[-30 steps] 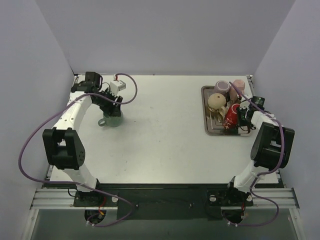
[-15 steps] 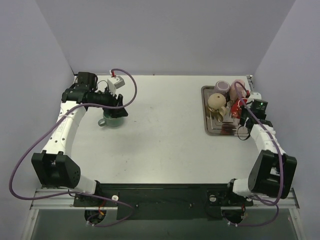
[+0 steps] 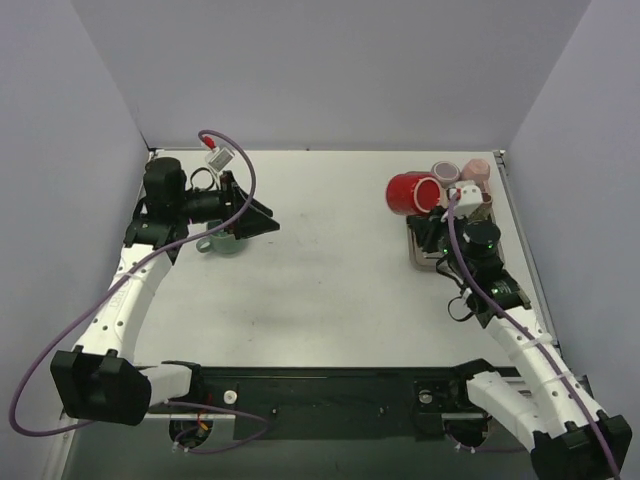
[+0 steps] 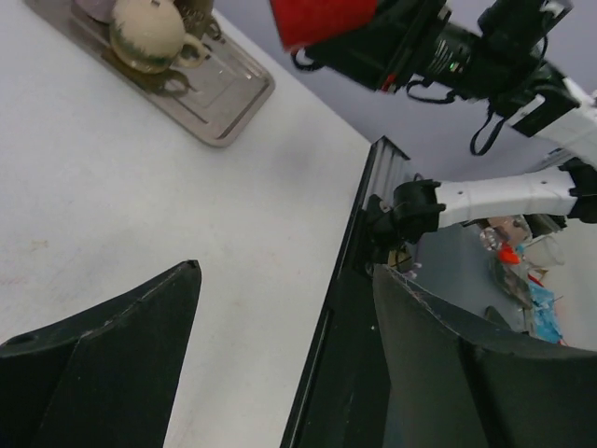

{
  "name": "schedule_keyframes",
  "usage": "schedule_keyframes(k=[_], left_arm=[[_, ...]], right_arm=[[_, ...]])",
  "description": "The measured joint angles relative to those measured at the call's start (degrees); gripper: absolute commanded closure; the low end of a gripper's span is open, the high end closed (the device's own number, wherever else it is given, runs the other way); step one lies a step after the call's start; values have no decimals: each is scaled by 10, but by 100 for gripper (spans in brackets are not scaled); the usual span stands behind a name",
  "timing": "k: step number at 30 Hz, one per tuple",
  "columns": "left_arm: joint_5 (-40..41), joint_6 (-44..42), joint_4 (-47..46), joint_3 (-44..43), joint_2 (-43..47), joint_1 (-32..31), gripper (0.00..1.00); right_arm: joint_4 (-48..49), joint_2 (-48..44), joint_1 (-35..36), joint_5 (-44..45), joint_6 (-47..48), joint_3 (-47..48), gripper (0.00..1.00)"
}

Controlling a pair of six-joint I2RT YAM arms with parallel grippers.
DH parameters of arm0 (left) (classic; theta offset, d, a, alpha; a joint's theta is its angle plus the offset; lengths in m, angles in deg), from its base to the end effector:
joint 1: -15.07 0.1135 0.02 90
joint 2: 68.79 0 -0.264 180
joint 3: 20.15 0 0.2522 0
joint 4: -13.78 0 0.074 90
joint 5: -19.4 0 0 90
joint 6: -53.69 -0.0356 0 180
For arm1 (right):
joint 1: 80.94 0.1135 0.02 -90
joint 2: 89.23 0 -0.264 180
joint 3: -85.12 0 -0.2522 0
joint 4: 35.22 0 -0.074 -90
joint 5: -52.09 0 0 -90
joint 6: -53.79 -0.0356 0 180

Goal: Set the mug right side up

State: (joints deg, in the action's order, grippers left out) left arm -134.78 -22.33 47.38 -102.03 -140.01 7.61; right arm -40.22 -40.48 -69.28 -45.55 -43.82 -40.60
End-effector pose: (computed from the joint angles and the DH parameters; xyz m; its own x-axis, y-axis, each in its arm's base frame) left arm 0.2589 -0.0662 0.3752 -0.5873 -0.0292 -0.8089 0.7591 0.3269 -0.5629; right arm 0.2010 0.0463 0.3373 -0.0348 0.1268 -0.9913 -0.3288 0.9352 0.1312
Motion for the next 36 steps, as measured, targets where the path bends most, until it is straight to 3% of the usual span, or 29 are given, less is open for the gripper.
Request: schedule_keyframes(k=[2, 8, 13, 15, 17, 18, 19, 20, 21, 22, 23, 24, 26, 28, 31, 36], left_arm=[[-16, 83, -99, 21, 8, -6, 14], [-25, 237, -268, 28, 0, -43, 13], [-26, 320, -351, 41, -18, -64, 14], [-26, 364, -400, 54, -27, -64, 22], [-28, 412, -448, 68, -31, -64, 56], [-30, 432, -467, 72, -32, -64, 90], [-31, 448, -482, 75, -32, -64, 100], [-37, 467, -495, 76, -31, -64, 100], [-45, 476, -515, 78, -31, -67, 100], [-41, 479, -533, 78, -29, -69, 100], [-37, 479, -536, 78, -25, -69, 100], [-36, 477, -534, 79, -23, -67, 100], [-31, 426, -466, 75, -19, -61, 100], [3, 326, -320, 46, -23, -55, 100], [151, 97, -78, -44, -61, -67, 100], [356, -139, 116, -100, -140, -115, 100]], right_arm=[[24, 0, 72, -18, -29, 1, 100], [124, 64, 255, -44, -102, 28, 100], [180, 141, 328, -61, -131, 82, 100], [203, 169, 341, -69, -144, 99, 100], [226, 191, 345, -74, -162, 106, 100], [233, 200, 346, -77, -167, 107, 100], [239, 212, 346, -80, -174, 110, 100], [247, 223, 344, -77, -182, 113, 100], [252, 234, 341, -80, -197, 117, 82], [261, 245, 339, -82, -212, 118, 56], [269, 249, 339, -85, -216, 119, 45], [266, 249, 339, -89, -208, 124, 8], [244, 245, 335, -92, -184, 132, 7], [194, 233, 320, -92, -145, 144, 7], [103, 205, 260, -72, -78, 153, 6], [-42, 196, 109, 44, 73, 155, 10]])
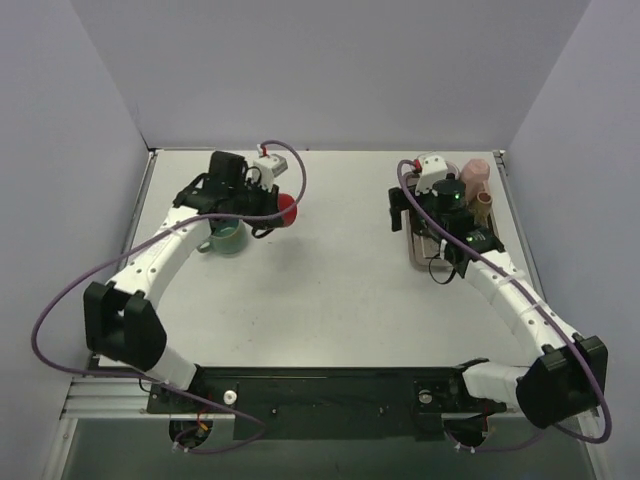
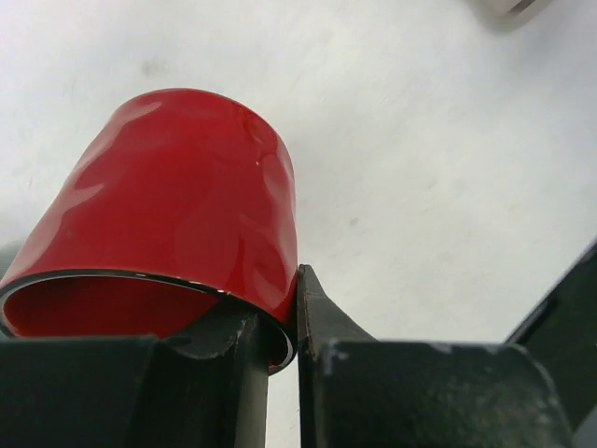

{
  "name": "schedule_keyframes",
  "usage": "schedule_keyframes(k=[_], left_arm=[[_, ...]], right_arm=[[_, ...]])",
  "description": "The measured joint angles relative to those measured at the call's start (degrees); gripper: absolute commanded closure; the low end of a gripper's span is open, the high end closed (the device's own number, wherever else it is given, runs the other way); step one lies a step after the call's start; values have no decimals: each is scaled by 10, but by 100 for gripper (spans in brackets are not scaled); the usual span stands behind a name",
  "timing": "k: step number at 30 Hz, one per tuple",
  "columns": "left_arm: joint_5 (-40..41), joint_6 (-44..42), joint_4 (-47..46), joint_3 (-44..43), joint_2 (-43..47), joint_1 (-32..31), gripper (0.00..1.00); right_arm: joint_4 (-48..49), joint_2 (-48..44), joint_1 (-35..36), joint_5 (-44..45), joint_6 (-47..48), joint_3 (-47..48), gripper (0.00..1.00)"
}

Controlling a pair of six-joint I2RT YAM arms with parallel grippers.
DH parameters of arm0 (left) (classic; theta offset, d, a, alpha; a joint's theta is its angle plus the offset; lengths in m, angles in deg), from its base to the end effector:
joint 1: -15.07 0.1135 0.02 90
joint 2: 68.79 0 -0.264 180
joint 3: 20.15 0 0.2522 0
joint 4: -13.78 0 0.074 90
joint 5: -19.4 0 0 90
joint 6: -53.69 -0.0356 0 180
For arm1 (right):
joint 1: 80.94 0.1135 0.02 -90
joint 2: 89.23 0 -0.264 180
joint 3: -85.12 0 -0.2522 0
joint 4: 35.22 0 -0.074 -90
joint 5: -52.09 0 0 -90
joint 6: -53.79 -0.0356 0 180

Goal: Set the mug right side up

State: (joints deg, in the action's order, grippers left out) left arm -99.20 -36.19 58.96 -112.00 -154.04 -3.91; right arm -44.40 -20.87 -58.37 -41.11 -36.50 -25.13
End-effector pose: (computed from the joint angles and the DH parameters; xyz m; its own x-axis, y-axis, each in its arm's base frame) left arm 0.3074 -0.1238 0.3399 -0.5910 0.2013 -0.7811 0.6382 0.7090 -0.3002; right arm 0.2608 0.1106 0.3502 -0.1274 -0.0475 -0.9907 -0.4336 0.9010 0.0126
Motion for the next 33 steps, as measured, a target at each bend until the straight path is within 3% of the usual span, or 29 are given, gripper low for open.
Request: schedule_keyframes(k=[2, 7, 12, 14, 15, 16, 17, 18, 19, 22, 28, 30, 31, 33], left_arm=[[57, -57, 60, -19, -54, -16, 100], [170, -144, 156, -77, -216, -42, 100], [219, -180, 193, -136, -273, -53, 100], [230, -190, 203, -163, -289, -53, 88], [233, -195, 207, -174, -298, -53, 71], [236, -199, 209, -181, -305, -53, 65], [237, -205, 212, -185, -311, -52, 51], [239, -208, 214, -186, -316, -52, 32], [238, -213, 220, -186, -319, -52, 25], [231, -222, 235, -186, -317, -52, 15], [180, -228, 254, -190, -271, -51, 14], [156, -228, 256, -191, -237, -50, 14], [143, -226, 256, -192, -214, -50, 14], [123, -222, 255, -193, -173, -50, 13]], right_arm=[[-40, 28, -54, 25, 49, 5, 17], [-119, 165, -170, -6, 165, 52, 18], [-155, 284, -234, -37, 215, 123, 19], [-168, 317, -251, -43, 228, 150, 19], [-172, 329, -255, -44, 233, 161, 19], [-174, 340, -257, -46, 240, 172, 20], [-177, 348, -258, -49, 245, 180, 23], [-181, 358, -259, -55, 251, 192, 28], [-183, 369, -259, -62, 258, 203, 33], [-206, 409, -263, -81, 270, 247, 38], [-259, 464, -268, -100, 283, 309, 42], [-280, 473, -268, -99, 287, 324, 55], [-292, 478, -268, -97, 290, 335, 71], [-306, 494, -268, -94, 295, 355, 86]])
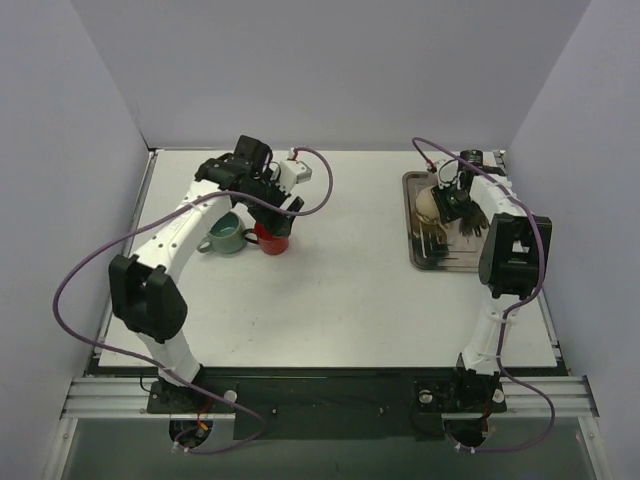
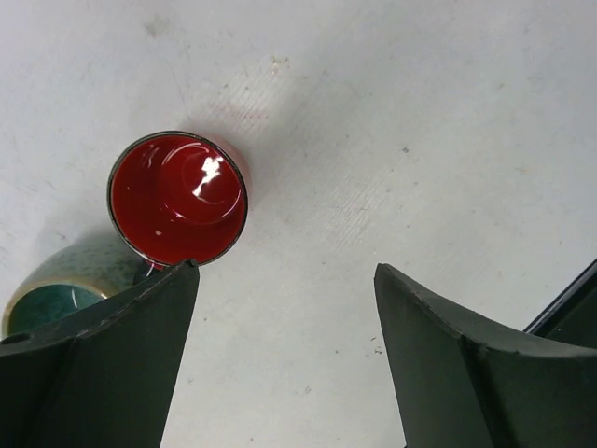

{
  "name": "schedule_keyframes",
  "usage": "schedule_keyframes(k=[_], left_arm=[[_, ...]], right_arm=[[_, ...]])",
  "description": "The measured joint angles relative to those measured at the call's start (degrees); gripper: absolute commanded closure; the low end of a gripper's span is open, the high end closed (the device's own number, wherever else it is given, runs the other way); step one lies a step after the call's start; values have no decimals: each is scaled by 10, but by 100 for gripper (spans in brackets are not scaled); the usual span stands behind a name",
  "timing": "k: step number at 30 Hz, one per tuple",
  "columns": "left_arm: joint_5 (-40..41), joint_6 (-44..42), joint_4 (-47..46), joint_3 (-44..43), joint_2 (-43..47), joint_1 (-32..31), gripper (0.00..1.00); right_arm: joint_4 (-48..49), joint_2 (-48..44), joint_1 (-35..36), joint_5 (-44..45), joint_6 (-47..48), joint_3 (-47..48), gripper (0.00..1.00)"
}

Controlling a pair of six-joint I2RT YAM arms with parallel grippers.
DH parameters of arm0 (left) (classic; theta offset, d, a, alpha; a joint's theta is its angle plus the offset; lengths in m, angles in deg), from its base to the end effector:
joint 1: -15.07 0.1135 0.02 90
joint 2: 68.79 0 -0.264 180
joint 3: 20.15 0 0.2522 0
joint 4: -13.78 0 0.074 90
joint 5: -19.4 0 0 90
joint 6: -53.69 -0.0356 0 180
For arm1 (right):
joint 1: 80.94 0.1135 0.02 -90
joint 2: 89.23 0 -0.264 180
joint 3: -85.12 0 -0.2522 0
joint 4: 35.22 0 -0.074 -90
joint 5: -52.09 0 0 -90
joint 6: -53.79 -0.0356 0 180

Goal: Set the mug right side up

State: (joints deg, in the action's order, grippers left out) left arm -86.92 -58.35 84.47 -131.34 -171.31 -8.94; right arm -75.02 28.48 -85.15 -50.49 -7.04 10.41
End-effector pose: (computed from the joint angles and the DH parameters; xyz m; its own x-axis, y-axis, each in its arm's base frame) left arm 0.3406 -0.1627 0.3137 -0.5560 0.6419 -0.5280 0.7763 0.6280 -0.0540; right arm 0.4550 -0.0257 0.2070 -0.6583 -0.4285 -0.6188 -0.4378 0.8867 -0.1483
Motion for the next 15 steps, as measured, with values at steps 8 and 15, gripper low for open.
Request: schedule_keyframes(k=[8, 15], left_arm=[[-89, 36, -8, 4, 97, 9, 11], [-237, 162, -133, 110, 178, 100, 11]], right_arm=[[-11, -7, 5, 9, 9, -12, 100], [8, -179, 23, 10, -97, -117, 100]])
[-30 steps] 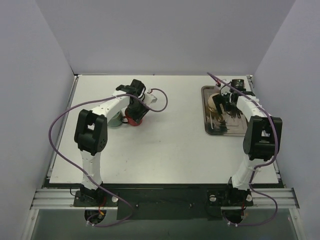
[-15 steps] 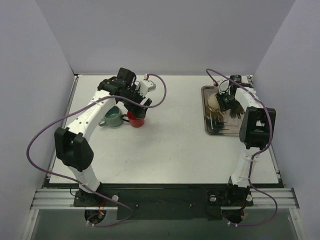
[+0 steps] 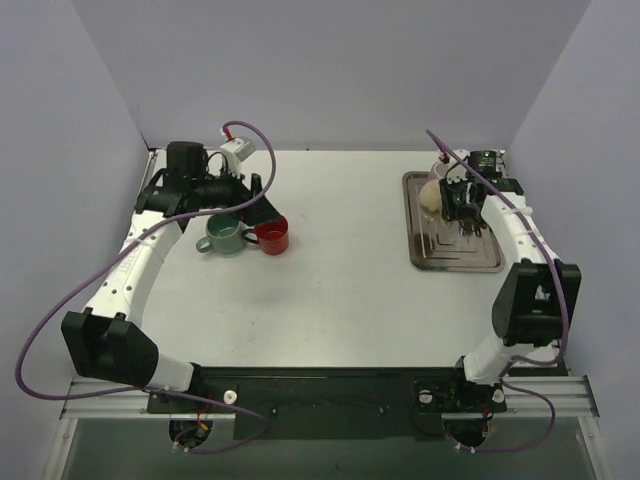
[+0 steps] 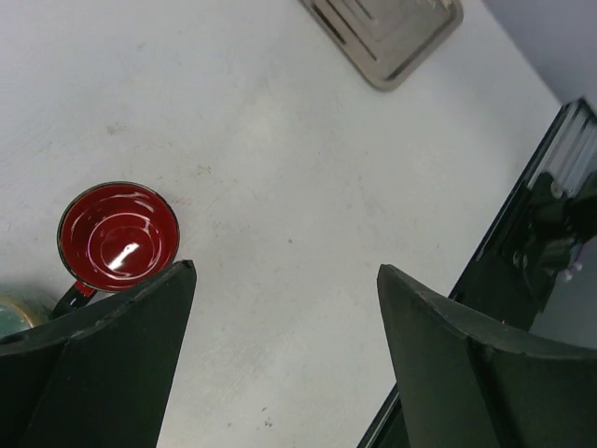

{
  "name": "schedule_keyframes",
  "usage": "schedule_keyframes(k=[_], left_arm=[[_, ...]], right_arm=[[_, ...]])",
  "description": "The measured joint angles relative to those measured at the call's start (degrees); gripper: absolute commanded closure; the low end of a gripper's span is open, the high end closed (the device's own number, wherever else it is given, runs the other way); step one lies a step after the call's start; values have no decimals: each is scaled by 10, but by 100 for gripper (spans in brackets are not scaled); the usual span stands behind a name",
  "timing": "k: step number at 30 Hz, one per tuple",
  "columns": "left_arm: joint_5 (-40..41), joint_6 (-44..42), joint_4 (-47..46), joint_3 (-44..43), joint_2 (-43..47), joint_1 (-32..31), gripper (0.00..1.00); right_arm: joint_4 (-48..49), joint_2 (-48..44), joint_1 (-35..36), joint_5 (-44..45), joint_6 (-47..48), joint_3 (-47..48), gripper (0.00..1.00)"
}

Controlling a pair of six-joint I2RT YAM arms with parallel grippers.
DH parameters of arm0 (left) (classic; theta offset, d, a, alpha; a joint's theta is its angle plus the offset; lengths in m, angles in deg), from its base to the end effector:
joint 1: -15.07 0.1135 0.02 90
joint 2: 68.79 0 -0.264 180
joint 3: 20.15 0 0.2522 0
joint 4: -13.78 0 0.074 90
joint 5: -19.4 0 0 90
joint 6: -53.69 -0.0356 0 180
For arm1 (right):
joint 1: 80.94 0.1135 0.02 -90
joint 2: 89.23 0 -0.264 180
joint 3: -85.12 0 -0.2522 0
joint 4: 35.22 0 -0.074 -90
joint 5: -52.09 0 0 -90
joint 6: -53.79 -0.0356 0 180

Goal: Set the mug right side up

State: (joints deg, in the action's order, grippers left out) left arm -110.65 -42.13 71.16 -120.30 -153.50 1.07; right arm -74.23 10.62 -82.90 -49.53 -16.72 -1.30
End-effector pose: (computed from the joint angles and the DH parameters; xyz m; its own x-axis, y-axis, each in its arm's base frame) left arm 0.2992 -0.0982 0.3758 -0.5793 0.2244 -0.7836 0.7120 0.6073 -0.3524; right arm 0.3925 -0.0063 0.2687 -0.6334 -0.3053 -0.7111 -0.3389 0.9355 -0.0998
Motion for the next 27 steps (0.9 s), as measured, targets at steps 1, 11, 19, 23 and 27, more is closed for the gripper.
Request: schedule_keyframes(k=[1, 11, 19, 23, 27], left_arm=[[-20, 31, -46, 35, 19, 20, 12], [-179, 341, -374, 185, 30, 37, 6], [-233, 633, -723, 238, 29, 14, 5], [-235, 694, -795, 235, 33, 9, 6], [-242, 763, -873, 237, 35, 7, 12]], right_arm=[[14, -37, 4, -7, -25, -16, 100], [265, -328, 123, -52, -257, -210, 100], [480, -381, 335, -55, -393, -275, 100], [537, -371, 401, -66, -422, -267, 100], [569, -337, 415, -69, -451, -246, 100]])
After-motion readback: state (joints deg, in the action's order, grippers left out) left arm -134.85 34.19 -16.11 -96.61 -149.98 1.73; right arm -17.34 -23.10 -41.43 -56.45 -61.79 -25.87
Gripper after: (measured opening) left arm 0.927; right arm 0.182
